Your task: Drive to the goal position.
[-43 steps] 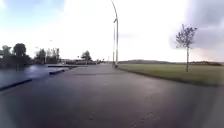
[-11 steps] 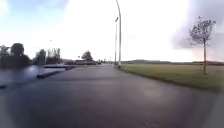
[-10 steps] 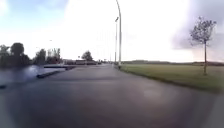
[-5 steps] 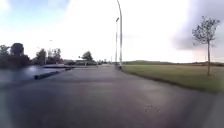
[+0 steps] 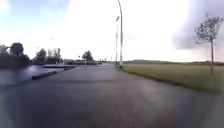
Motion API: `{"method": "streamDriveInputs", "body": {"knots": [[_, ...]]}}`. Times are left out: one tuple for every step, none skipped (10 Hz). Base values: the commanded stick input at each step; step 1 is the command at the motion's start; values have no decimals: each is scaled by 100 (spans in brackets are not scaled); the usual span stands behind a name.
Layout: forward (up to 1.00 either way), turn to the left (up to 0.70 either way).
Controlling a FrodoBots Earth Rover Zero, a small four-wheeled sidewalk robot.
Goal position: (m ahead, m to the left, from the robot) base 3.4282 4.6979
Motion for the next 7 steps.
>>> {"method": "streamDriveInputs", "body": {"knots": [[45, 0], [45, 0], [45, 0], [45, 0], [45, 0], [45, 0], [45, 0]]}}
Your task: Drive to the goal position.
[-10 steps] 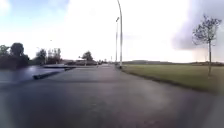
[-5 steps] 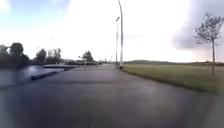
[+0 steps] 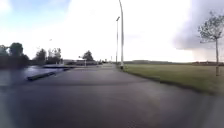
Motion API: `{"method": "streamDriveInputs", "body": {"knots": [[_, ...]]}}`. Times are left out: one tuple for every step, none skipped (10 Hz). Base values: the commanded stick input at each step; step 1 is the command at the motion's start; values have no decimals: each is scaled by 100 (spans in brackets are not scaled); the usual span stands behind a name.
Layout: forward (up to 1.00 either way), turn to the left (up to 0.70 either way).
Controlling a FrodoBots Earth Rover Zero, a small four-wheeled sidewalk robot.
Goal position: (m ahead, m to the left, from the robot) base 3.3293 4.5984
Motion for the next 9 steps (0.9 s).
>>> {"method": "streamDriveInputs", "body": {"knots": [[45, 0], [45, 0], [45, 0], [45, 0], [45, 0], [45, 0], [45, 0], [45, 0], [45, 0]]}}
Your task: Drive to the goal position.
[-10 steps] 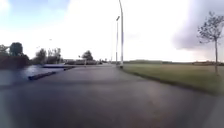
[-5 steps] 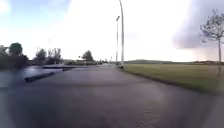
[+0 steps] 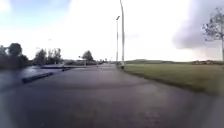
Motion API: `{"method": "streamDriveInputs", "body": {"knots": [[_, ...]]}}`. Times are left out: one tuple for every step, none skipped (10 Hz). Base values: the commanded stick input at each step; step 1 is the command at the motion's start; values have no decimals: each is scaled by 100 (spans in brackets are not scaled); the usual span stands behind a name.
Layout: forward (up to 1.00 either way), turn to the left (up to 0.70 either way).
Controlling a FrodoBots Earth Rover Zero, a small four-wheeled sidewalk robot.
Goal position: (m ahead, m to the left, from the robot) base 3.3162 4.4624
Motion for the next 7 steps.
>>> {"method": "streamDriveInputs", "body": {"knots": [[45, 0], [45, 0], [45, 0], [45, 0], [45, 0], [45, 0], [45, 0]]}}
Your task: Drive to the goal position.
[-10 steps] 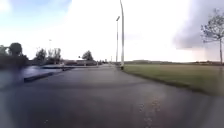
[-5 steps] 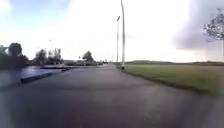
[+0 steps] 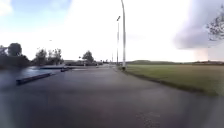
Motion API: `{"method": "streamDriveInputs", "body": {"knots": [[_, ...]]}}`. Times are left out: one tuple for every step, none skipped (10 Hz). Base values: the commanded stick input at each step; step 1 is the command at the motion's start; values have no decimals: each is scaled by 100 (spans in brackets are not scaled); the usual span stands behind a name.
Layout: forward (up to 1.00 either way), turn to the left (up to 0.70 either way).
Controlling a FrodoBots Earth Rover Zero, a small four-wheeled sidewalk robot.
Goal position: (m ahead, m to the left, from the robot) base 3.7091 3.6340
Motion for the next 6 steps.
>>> {"method": "streamDriveInputs", "body": {"knots": [[45, 0], [45, 0], [45, 0], [0, 0], [0, 0], [0, 0]]}}
